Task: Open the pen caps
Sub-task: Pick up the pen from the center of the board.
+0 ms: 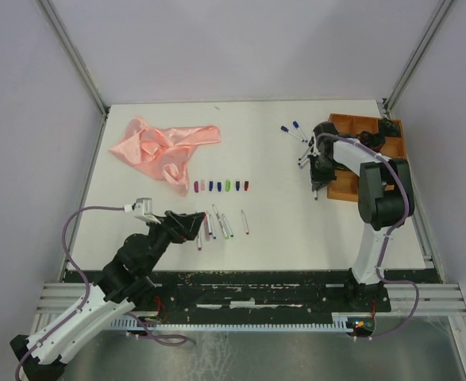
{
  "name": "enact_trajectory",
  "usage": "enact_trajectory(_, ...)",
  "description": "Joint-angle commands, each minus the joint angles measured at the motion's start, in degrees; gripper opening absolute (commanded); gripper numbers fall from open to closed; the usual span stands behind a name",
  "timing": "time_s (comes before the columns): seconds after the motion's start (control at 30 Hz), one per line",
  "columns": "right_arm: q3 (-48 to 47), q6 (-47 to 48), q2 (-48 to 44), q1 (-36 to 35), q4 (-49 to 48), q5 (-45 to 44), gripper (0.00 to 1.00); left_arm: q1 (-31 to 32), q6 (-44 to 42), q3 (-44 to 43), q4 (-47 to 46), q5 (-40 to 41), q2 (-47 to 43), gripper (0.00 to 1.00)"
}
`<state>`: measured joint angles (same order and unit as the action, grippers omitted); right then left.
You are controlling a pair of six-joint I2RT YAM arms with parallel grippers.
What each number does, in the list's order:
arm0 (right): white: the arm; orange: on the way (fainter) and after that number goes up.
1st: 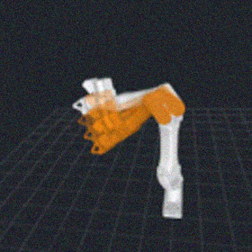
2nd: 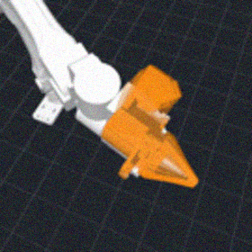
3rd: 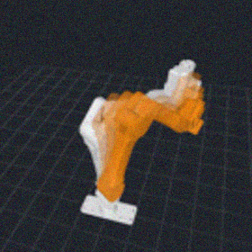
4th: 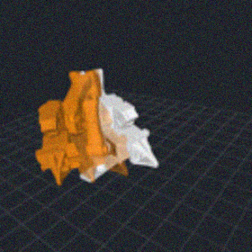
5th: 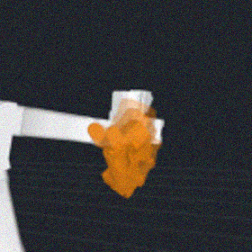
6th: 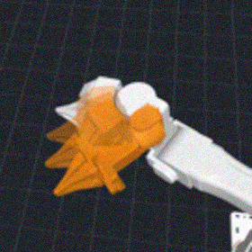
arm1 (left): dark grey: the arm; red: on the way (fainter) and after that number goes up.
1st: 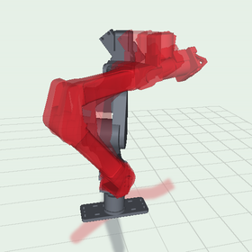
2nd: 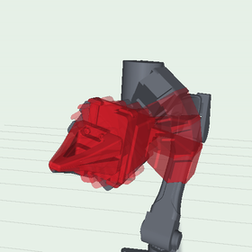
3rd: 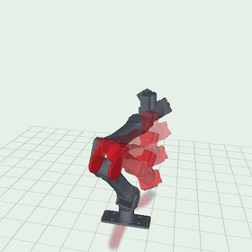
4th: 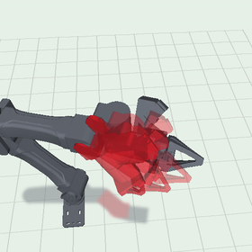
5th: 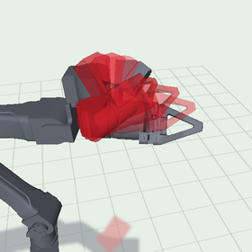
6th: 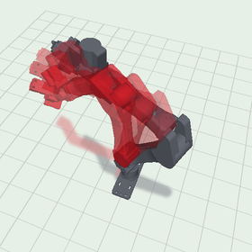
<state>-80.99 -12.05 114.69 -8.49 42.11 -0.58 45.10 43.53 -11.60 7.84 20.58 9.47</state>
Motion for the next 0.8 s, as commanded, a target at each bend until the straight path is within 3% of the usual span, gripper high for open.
enact_trajectory(0.0,3.62,2.70,-8.11,0.33,1.63,5.95,0.00,-0.08,1.91,1.63,-10.61,-5.88,1.40,0.93)
enact_trajectory(0.2,6.61,5.70,-17.61,0.81,0.80,19.51,0.00,-0.01,2.25,3.77,-28.59,-15.02,8.97,0.93)
enact_trajectory(0.43,7.86,16.03,-29.99,2.51,2.27,44.83,0.00,-0.04,2.35,-0.27,-49.97,-18.79,24.21,0.96)
enact_trajectory(0.67,7.38,29.27,-35.42,3.82,9.72,69.85,0.00,-0.02,0.95,-16.08,-51.34,-24.35,44.28,0.97)
enact_trajectory(0.77,5.86,32.74,-35.58,3.86,13.81,73.32,0.00,-0.06,1.87,-20.26,-52.46,-23.77,49.41,0.96)
